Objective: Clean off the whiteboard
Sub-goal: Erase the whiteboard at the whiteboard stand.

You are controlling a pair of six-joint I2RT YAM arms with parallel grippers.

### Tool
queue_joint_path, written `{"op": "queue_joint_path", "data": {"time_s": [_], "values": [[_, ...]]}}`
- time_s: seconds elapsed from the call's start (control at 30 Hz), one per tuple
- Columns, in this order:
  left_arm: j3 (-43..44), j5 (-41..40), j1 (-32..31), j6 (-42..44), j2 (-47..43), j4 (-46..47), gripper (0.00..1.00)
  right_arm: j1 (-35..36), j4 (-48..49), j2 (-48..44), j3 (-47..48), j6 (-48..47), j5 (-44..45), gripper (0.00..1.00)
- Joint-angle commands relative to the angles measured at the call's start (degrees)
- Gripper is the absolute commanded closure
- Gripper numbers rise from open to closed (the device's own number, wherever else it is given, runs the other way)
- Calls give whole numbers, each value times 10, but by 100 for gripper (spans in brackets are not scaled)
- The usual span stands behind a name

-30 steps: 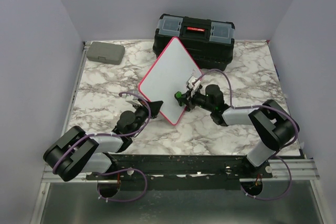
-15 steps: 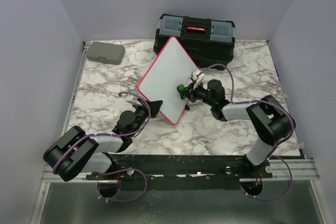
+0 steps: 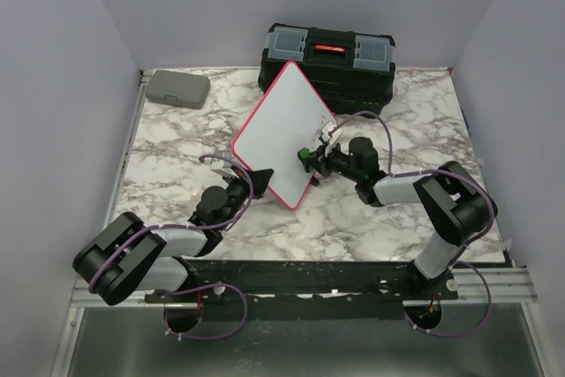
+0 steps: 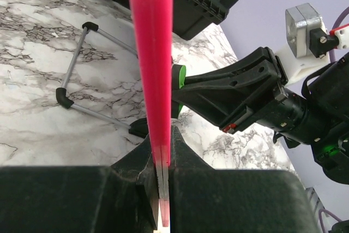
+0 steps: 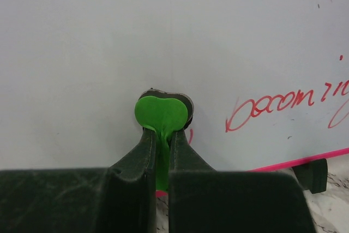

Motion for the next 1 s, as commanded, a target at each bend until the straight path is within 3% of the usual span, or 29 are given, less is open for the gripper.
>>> {"op": "queue_joint_path", "data": {"time_s": [0.0,0.17,0.37,0.67,0.97], "values": [[10,52,-13,-31,-1,71,100,37,-18,2,8,41,-45,99],[8,55,-13,-33,-1,73,100,34,15,8,49,62,56,100],[2,57,-13,-33,-7,71,100,-5,-1,39,89,36,77,99],[-1,58,-10,-30,-9,74,100,-21,-30,65,48,-11,25,99],[9,63,-8,-32,1,77,100,22,-52,23,-6,30,-44,99]]}}
